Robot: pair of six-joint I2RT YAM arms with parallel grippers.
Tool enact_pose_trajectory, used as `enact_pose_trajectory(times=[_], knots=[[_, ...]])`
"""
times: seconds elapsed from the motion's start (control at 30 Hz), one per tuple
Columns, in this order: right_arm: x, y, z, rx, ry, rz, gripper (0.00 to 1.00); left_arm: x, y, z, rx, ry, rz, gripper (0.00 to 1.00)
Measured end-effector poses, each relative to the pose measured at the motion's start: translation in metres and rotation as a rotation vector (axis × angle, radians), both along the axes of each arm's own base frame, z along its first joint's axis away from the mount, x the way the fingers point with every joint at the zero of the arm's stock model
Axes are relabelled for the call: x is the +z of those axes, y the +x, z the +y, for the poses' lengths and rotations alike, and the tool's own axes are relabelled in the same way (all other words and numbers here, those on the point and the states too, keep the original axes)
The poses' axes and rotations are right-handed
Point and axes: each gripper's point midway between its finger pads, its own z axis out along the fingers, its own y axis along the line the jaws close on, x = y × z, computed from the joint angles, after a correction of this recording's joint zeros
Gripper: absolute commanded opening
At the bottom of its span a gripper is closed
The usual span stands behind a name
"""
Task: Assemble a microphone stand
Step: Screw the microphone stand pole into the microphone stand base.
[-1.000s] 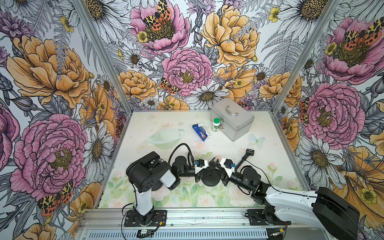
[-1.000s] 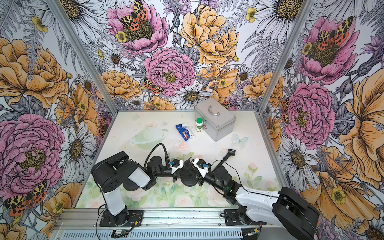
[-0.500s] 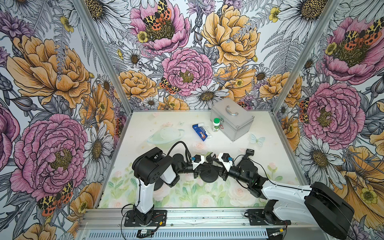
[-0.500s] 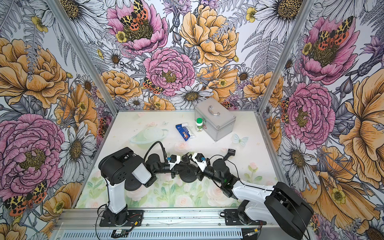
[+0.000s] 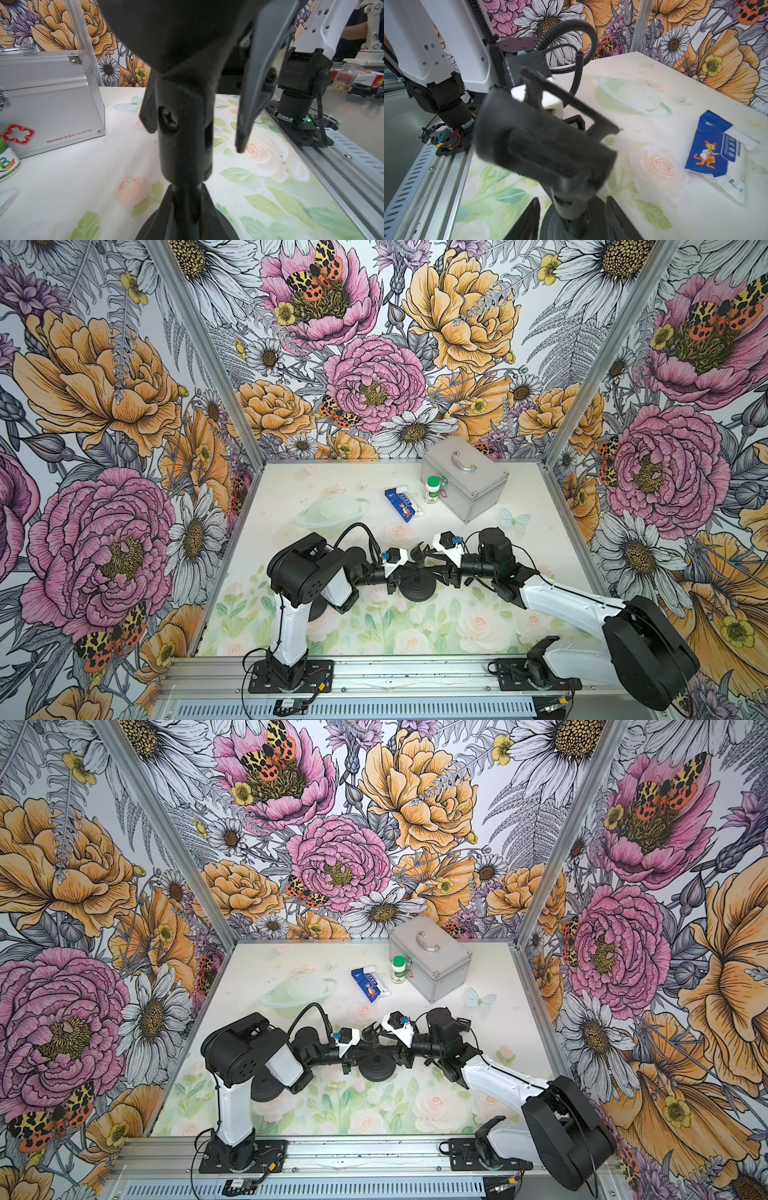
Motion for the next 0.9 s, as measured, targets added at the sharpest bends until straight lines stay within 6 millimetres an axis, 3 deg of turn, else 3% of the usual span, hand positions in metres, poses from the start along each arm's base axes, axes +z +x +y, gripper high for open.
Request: enact_pose_trajectory(times=[0.23, 0.37, 0.43, 0.63, 0.67, 0.73, 0.77, 0.87, 0.9], knots=[[-0.006, 0.002, 0.006, 0.066, -0.009, 0.014, 0.28, 0.0, 0.003, -0.002, 0.002, -0.004, 0.013, 0.16], [-0.007, 0.008, 0.005, 0.022, 0.004, -0.016, 0.02, 0.0, 0.007, -0.001, 0.014, -0.004, 0.019, 0.22], [-0.008, 0.011, 0.004, -0.041, 0.023, -0.034, 0.0, -0.001, 0.01, -0.001, 0.027, 0.0, 0.018, 0.25], [-0.019, -0.002, 0.001, -0.325, 0.016, -0.131, 0.0, -0.02, 0.018, 0.003, 0.079, 0.047, 0.07, 0.32], [-0.023, -0.004, -0.003, -0.379, 0.007, -0.128, 0.0, -0.021, 0.018, 0.003, 0.082, 0.05, 0.074, 0.38], [-0.031, -0.001, -0.012, -0.47, -0.015, -0.127, 0.0, -0.022, 0.02, 0.004, 0.09, 0.053, 0.075, 0.39], [-0.033, 0.002, -0.017, -0.507, -0.025, -0.132, 0.03, -0.022, 0.02, 0.004, 0.094, 0.055, 0.076, 0.37], [-0.03, 0.002, -0.018, -0.511, -0.025, -0.147, 0.27, -0.023, 0.021, 0.004, 0.099, 0.058, 0.078, 0.3], [-0.028, 0.0, -0.017, -0.487, -0.021, -0.15, 0.3, -0.023, 0.021, 0.004, 0.099, 0.059, 0.077, 0.29]])
